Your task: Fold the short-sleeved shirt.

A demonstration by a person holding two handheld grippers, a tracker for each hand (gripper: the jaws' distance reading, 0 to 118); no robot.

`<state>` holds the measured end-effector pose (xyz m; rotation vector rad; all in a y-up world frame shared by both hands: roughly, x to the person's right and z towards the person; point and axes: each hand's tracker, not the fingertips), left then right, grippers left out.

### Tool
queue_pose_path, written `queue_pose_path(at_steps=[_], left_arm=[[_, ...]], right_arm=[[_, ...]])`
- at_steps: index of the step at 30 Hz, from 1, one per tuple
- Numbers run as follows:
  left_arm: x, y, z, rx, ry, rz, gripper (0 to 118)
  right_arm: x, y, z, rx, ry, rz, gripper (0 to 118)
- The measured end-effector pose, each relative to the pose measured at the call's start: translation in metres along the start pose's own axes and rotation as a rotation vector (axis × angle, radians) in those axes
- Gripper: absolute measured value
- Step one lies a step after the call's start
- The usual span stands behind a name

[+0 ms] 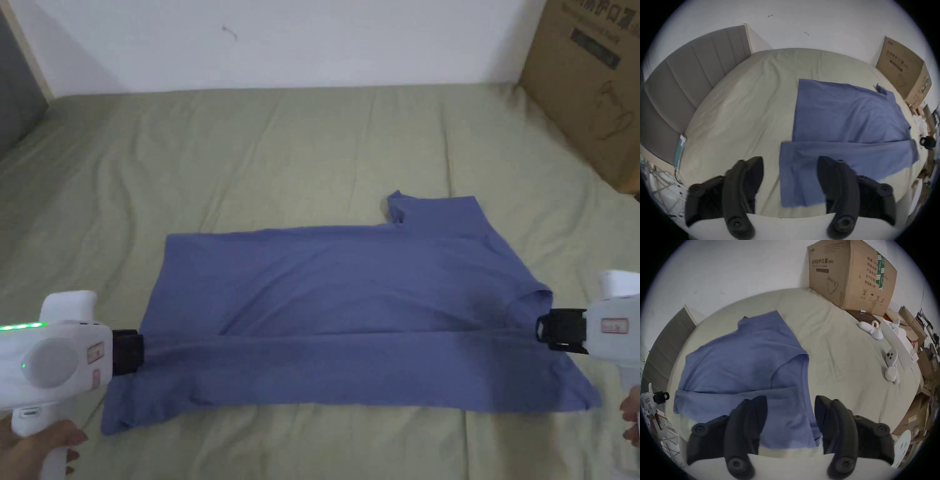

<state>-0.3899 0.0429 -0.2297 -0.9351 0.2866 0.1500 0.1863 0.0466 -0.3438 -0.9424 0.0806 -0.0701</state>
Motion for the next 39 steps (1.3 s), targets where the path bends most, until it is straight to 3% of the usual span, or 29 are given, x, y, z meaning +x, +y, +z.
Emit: queue_pose_path(at_steps=[1, 2, 4, 6, 9, 13, 14, 17, 18, 19, 20, 21, 22, 24, 25, 26, 27, 28, 29, 30, 33, 34, 35, 37, 39], left_arm=[[-0.003, -0.006, 0.008, 0.01, -0.03, 0.019, 27], [-0.007, -0.013, 0.016, 0.024, -0.067, 0.036, 0], [-0.011, -0.029, 0.024, 0.013, -0.05, 0.044, 0], [-0.013, -0.049, 0.029, -0.01, -0.077, 0.045, 0], [-0.013, -0.064, 0.024, -0.02, -0.082, 0.063, 4], [-0.021, -0.056, 0.003, -0.038, -0.078, 0.109, 92], [-0.021, -0.056, -0.004, -0.035, -0.083, 0.111, 100], [-0.018, -0.056, -0.024, -0.085, -0.089, 0.143, 93], [-0.018, -0.058, -0.032, -0.122, -0.123, 0.16, 85], [-0.018, -0.06, -0.039, -0.145, -0.154, 0.165, 51], [-0.013, -0.063, -0.042, -0.165, -0.135, 0.149, 31], [-0.011, -0.066, -0.039, -0.141, -0.052, 0.094, 26], [-0.012, -0.064, -0.035, -0.102, -0.122, 0.073, 6], [-0.014, -0.059, -0.027, -0.124, -0.186, 0.178, 7], [-0.015, -0.057, -0.028, -0.122, -0.163, 0.149, 7], [-0.014, -0.057, -0.03, -0.122, -0.147, 0.127, 7], [-0.013, -0.056, -0.03, -0.123, -0.138, 0.105, 7], [-0.009, -0.054, -0.026, -0.122, -0.139, 0.098, 7], [-0.007, -0.054, -0.024, -0.12, -0.131, 0.081, 7], [-0.006, -0.054, -0.023, -0.118, -0.124, 0.064, 7], [0.002, -0.056, -0.014, -0.12, -0.116, 0.046, 7], [0.002, -0.056, -0.014, -0.12, -0.116, 0.045, 7], [0.002, -0.056, -0.014, -0.12, -0.114, 0.044, 7], [0.005, -0.055, -0.009, -0.123, -0.117, 0.042, 7], [0.005, -0.055, -0.004, -0.125, -0.118, 0.041, 7]], right_arm=[[-0.003, -0.005, 0.008, 0.014, 0.012, 0.012, 26], [-0.006, -0.011, 0.015, 0.028, 0.011, 0.031, 2], [-0.01, -0.027, 0.022, 0.032, -0.001, 0.029, 0], [-0.009, -0.047, 0.021, -0.016, 0.079, -0.006, 0], [-0.013, -0.072, 0.017, -0.049, 0.043, 0.0, 0], [-0.007, -0.088, 0.017, -0.06, 0.069, -0.08, 0], [-0.008, -0.09, 0.02, -0.058, 0.067, -0.079, 0], [-0.008, -0.095, 0.025, -0.054, 0.052, -0.073, 0], [-0.007, -0.096, 0.027, -0.055, 0.049, -0.071, 0], [-0.007, -0.098, 0.027, -0.058, 0.048, -0.069, 0], [-0.007, -0.1, 0.028, -0.061, 0.049, -0.069, 0], [-0.007, -0.102, 0.029, -0.063, 0.049, -0.069, 0], [-0.006, -0.103, 0.031, -0.065, 0.048, -0.069, 0], [-0.006, -0.101, 0.035, -0.063, 0.047, -0.066, 0], [-0.005, -0.098, 0.037, -0.053, 0.05, -0.056, 0], [-0.004, -0.092, 0.039, -0.034, 0.042, -0.047, 6], [-0.002, -0.087, 0.04, -0.012, 0.023, -0.04, 20], [0.0, -0.081, 0.039, 0.002, 0.011, -0.043, 48], [0.005, -0.075, 0.035, 0.009, 0.006, -0.058, 67], [0.011, -0.07, 0.029, 0.02, 0.016, -0.093, 74], [0.027, -0.063, -0.003, -0.023, 0.073, -0.231, 73], [0.031, -0.066, -0.016, -0.052, 0.058, -0.263, 61], [0.03, -0.071, -0.031, -0.092, 0.029, -0.276, 35], [0.02, -0.082, -0.04, -0.119, -0.052, -0.237, 12], [0.012, -0.079, -0.026, -0.07, -0.011, -0.227, 8]])
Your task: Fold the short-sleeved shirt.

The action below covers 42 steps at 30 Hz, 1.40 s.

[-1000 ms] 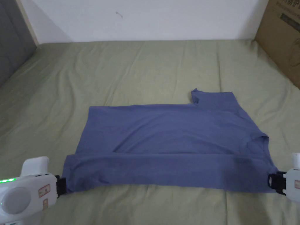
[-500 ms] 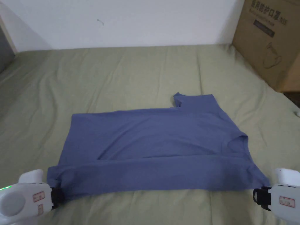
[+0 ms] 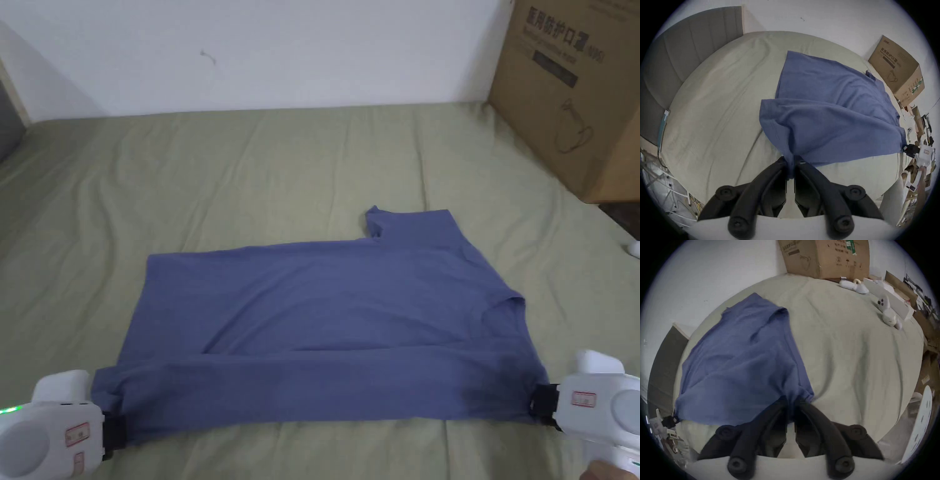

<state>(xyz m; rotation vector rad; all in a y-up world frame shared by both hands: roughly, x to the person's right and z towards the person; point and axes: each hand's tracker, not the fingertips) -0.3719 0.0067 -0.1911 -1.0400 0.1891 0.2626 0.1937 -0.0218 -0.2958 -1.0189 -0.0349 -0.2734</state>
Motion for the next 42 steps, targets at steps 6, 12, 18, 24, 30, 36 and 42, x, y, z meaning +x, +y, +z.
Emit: queue_pose_path(at_steps=[6, 12, 18, 24, 30, 36, 42], left_arm=[[-0.008, 0.008, 0.014, 0.033, -0.009, -0.002, 7], [-0.006, 0.002, 0.036, 0.043, -0.017, -0.044, 7], [-0.014, -0.036, 0.042, -0.011, 0.02, -0.082, 6], [-0.01, -0.066, 0.013, -0.058, 0.095, -0.161, 20], [-0.007, -0.04, 0.05, 0.025, 0.07, -0.082, 101], [0.004, -0.004, 0.066, 0.116, -0.016, -0.055, 0], [0.002, 0.016, 0.017, 0.028, -0.055, 0.007, 0]], right_arm=[[-0.013, 0.016, 0.027, 0.042, -0.016, 0.079, 8], [-0.004, 0.018, 0.076, 0.11, 0.012, 0.07, 8], [0.016, -0.031, 0.089, 0.029, -0.034, 0.091, 8], [0.029, -0.068, 0.043, -0.076, -0.071, 0.101, 17], [0.01, -0.039, 0.075, -0.003, -0.067, 0.159, 64], [-0.016, 0.013, 0.082, 0.096, 0.059, 0.166, 0], [-0.042, 0.021, 0.034, 0.015, 0.099, 0.174, 0]])
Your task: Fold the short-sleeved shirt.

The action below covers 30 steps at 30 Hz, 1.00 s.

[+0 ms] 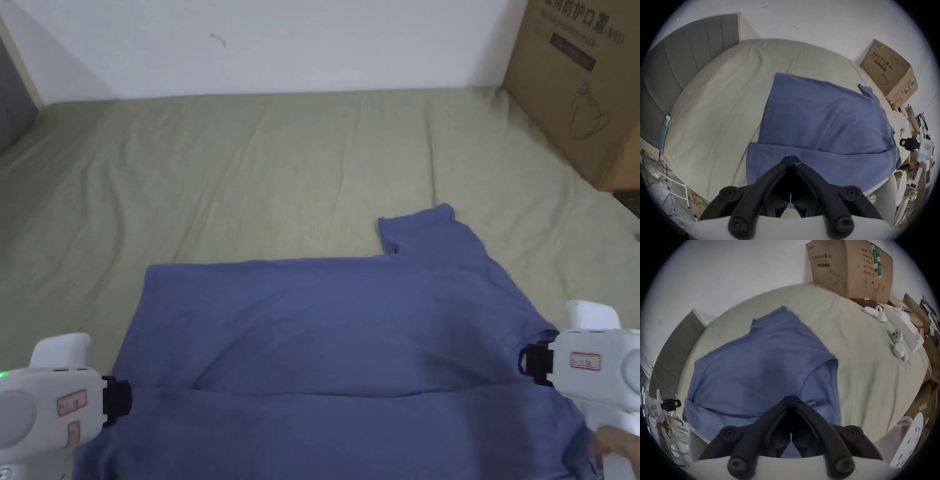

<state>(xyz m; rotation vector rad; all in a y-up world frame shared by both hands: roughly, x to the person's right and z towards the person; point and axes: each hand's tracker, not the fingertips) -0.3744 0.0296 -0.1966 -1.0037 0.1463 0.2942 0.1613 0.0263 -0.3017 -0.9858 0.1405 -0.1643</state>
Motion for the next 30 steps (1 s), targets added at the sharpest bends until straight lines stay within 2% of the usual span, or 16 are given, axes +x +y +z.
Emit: queue_pose_path(at_steps=[1, 2, 8, 9, 10, 11, 12, 17, 19, 21, 22, 23, 24, 27, 28, 30], left_arm=[[0.002, 0.003, -0.004, -0.002, 0.041, -0.03, 0], [0.004, 0.006, -0.007, 0.016, 0.079, -0.069, 0], [0.014, 0.034, -0.021, 0.004, 0.048, -0.049, 0], [0.015, 0.038, -0.025, 0.007, 0.061, -0.061, 0], [0.016, 0.043, -0.029, 0.005, 0.067, -0.065, 0], [0.021, 0.046, -0.032, -0.001, 0.066, -0.069, 0], [0.021, 0.049, -0.036, -0.006, 0.065, -0.074, 0], [0.024, 0.059, -0.054, -0.041, 0.085, -0.096, 0], [0.025, 0.061, -0.059, -0.06, 0.083, -0.083, 0], [0.023, 0.061, -0.065, -0.072, 0.084, -0.078, 0], [0.022, 0.061, -0.067, -0.076, 0.089, -0.078, 0], [0.024, 0.062, -0.067, -0.081, 0.092, -0.08, 0], [0.024, 0.062, -0.067, -0.085, 0.096, -0.082, 0], [0.021, 0.064, -0.069, -0.086, 0.097, -0.085, 0], [0.02, 0.065, -0.069, -0.085, 0.1, -0.083, 0], [0.017, 0.068, -0.069, -0.077, 0.107, -0.074, 0]], right_arm=[[0.0, 0.002, -0.008, -0.036, -0.005, 0.035, 0], [-0.001, 0.005, -0.015, -0.024, -0.015, 0.026, 0], [-0.006, 0.076, -0.057, 0.004, -0.018, 0.065, 0], [-0.005, 0.093, -0.064, 0.01, -0.027, 0.078, 13], [-0.004, 0.112, -0.076, 0.006, -0.029, 0.088, 51], [-0.002, 0.131, -0.089, -0.001, -0.025, 0.089, 82], [0.002, 0.146, -0.103, -0.014, -0.02, 0.089, 92], [0.019, 0.197, -0.164, -0.062, -0.098, 0.061, 90], [0.021, 0.197, -0.182, -0.124, -0.094, 0.034, 82], [0.019, 0.19, -0.192, -0.16, -0.08, 0.088, 73], [0.017, 0.187, -0.194, -0.154, -0.131, 0.13, 58], [0.016, 0.187, -0.19, -0.125, -0.121, 0.147, 31], [0.016, 0.189, -0.183, -0.12, -0.109, 0.121, 0], [0.011, 0.194, -0.173, -0.096, -0.091, 0.161, 0], [0.008, 0.194, -0.174, -0.129, -0.107, 0.209, 0], [0.004, 0.196, -0.171, -0.113, -0.113, 0.205, 0]])
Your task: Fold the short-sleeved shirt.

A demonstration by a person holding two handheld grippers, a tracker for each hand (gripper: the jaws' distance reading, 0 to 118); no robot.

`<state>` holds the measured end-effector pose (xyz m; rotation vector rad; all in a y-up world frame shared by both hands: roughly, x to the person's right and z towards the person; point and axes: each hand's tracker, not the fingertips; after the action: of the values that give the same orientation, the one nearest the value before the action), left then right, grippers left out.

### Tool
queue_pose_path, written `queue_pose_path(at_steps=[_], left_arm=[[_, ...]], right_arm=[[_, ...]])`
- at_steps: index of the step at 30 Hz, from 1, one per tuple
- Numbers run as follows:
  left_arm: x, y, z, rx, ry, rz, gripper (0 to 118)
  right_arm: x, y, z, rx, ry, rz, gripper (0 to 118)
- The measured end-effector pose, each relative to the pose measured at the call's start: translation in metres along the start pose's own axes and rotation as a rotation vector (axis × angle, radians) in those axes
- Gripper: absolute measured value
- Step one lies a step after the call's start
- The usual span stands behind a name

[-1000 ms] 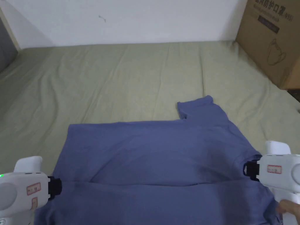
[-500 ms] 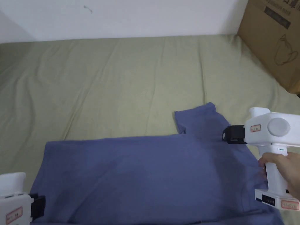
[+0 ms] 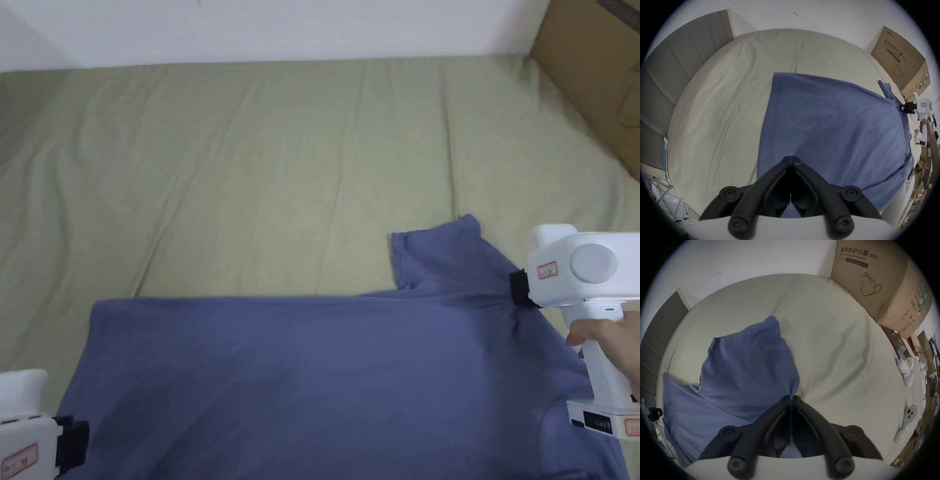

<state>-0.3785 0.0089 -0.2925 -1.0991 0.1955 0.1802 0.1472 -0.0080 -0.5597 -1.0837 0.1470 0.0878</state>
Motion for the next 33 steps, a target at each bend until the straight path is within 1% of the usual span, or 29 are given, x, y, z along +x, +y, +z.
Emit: queue_pose_path(at_steps=[2, 4, 5, 6, 7, 8, 9, 10, 11, 13, 15, 16, 17, 18, 19, 20, 21, 22, 23, 25, 26, 31, 33], left_arm=[[-0.004, 0.008, 0.0, 0.008, -0.01, 0.01, 0], [-0.008, 0.021, -0.002, 0.029, -0.007, 0.01, 0], [-0.01, 0.03, -0.004, 0.043, -0.021, 0.007, 0], [-0.014, 0.043, -0.007, 0.057, -0.035, 0.021, 3], [-0.017, 0.057, -0.013, 0.066, -0.052, 0.046, 23], [-0.02, 0.07, -0.018, 0.068, -0.073, 0.063, 49], [-0.021, 0.087, -0.027, 0.061, -0.073, 0.067, 80], [-0.021, 0.103, -0.037, 0.052, -0.061, 0.067, 106], [-0.019, 0.114, -0.045, 0.053, -0.038, 0.07, 111], [-0.017, 0.136, -0.059, 0.104, -0.004, 0.056, 108], [-0.015, 0.154, -0.078, 0.071, 0.015, 0.065, 108], [-0.015, 0.159, -0.087, 0.045, 0.015, 0.065, 105], [-0.013, 0.163, -0.096, 0.02, 0.018, 0.054, 98], [-0.012, 0.164, -0.105, 0.002, 0.028, 0.05, 78], [-0.012, 0.163, -0.114, -0.028, 0.026, 0.045, 65], [-0.012, 0.161, -0.12, -0.068, 0.018, 0.045, 62], [-0.009, 0.157, -0.123, -0.088, 0.046, 0.042, 49], [-0.007, 0.157, -0.116, -0.031, 0.032, -0.002, 12], [-0.006, 0.16, -0.11, -0.049, 0.04, 0.005, 1], [-0.008, 0.165, -0.099, -0.036, 0.039, -0.009, 1], [-0.009, 0.166, -0.092, -0.04, 0.006, 0.027, 1], [-0.003, 0.156, -0.048, 0.013, -0.012, 0.01, 1], [0.001, 0.149, -0.025, 0.051, -0.002, -0.025, 1]], right_arm=[[0.001, 0.001, 0.004, 0.018, -0.002, -0.026, 0], [0.002, 0.003, 0.007, 0.028, 0.018, -0.045, 0], [0.001, 0.004, 0.008, 0.031, 0.021, -0.042, 0], [-0.001, 0.005, 0.009, 0.035, 0.013, -0.026, 0], [-0.003, 0.006, 0.01, 0.035, 0.006, -0.015, 0], [-0.003, 0.006, 0.01, 0.034, 0.009, -0.013, 0], [-0.003, 0.006, 0.009, 0.034, 0.012, -0.012, 0], [-0.003, 0.006, 0.009, 0.033, 0.013, -0.015, 0], [-0.003, 0.007, 0.008, 0.03, 0.015, -0.019, 0], [-0.001, 0.006, 0.007, 0.029, 0.018, -0.028, 0], [0.003, 0.005, 0.003, 0.025, 0.026, -0.045, 0], [0.003, 0.005, 0.002, 0.023, 0.027, -0.048, 0], [0.004, 0.005, 0.001, 0.021, 0.028, -0.05, 0], [0.004, 0.005, -0.001, 0.017, 0.027, -0.048, 0], [0.003, 0.004, -0.002, 0.013, 0.027, -0.046, 0], [0.002, 0.004, -0.003, 0.01, 0.028, -0.043, 0], [0.002, 0.004, -0.004, 0.007, 0.026, -0.042, 0], [0.003, 0.004, -0.003, 0.008, 0.029, -0.047, 0], [0.003, 0.004, -0.002, 0.011, 0.031, -0.051, 0], [0.005, 0.005, 0.005, 0.021, 0.039, -0.054, 0], [0.005, 0.006, 0.009, 0.025, 0.042, -0.054, 0], [0.004, 0.007, 0.047, 0.074, 0.047, -0.053, 0], [0.003, 0.002, 0.07, 0.104, 0.059, -0.042, 0]])
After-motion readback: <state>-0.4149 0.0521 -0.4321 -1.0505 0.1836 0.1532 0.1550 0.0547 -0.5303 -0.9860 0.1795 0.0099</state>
